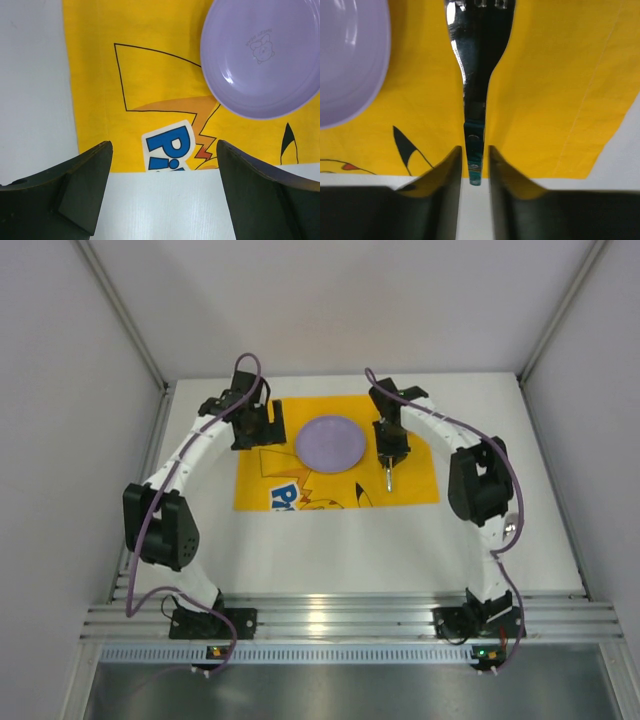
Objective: Set the dinner table for one person
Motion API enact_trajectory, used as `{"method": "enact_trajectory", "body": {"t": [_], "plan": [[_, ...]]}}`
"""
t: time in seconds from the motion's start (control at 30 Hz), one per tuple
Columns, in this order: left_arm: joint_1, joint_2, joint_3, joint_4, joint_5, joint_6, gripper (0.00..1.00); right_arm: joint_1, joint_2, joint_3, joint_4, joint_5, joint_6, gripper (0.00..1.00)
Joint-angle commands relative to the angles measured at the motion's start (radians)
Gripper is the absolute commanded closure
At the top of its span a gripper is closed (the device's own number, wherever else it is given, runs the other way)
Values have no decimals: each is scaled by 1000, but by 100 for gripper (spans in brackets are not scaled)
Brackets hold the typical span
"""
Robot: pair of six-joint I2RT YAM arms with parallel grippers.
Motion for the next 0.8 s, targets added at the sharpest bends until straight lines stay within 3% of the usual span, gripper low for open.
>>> {"method": "enact_trajectory", "body": {"t": [0.0, 0.1, 0.27, 0.3, 0.4, 0.53, 0.67, 0.77], "plan": [[14, -59, -25, -6, -18, 23, 10, 8, 5, 64, -16, 9, -8, 64], [21, -56, -28, -3, -9, 28, 10, 8, -9, 63, -7, 6, -1, 46], [22, -27, 2, 0, 19, 29, 10, 8, -133, 51, -3, 11, 6, 32], [22, -23, 8, -2, 26, 29, 10, 8, -170, 28, -4, 19, 9, 1], [22, -6, 25, 11, 45, 29, 10, -12, -361, -124, 40, 10, 30, 0], [21, 14, 13, 38, 68, 19, 10, -183, -602, -450, 155, -239, 97, 0], [14, 40, 4, 58, 124, 12, 11, -323, -748, -598, 39, -49, 123, 0], [11, 59, -11, 87, 147, 12, 11, -434, -832, -719, 29, -32, 204, 0]]}}
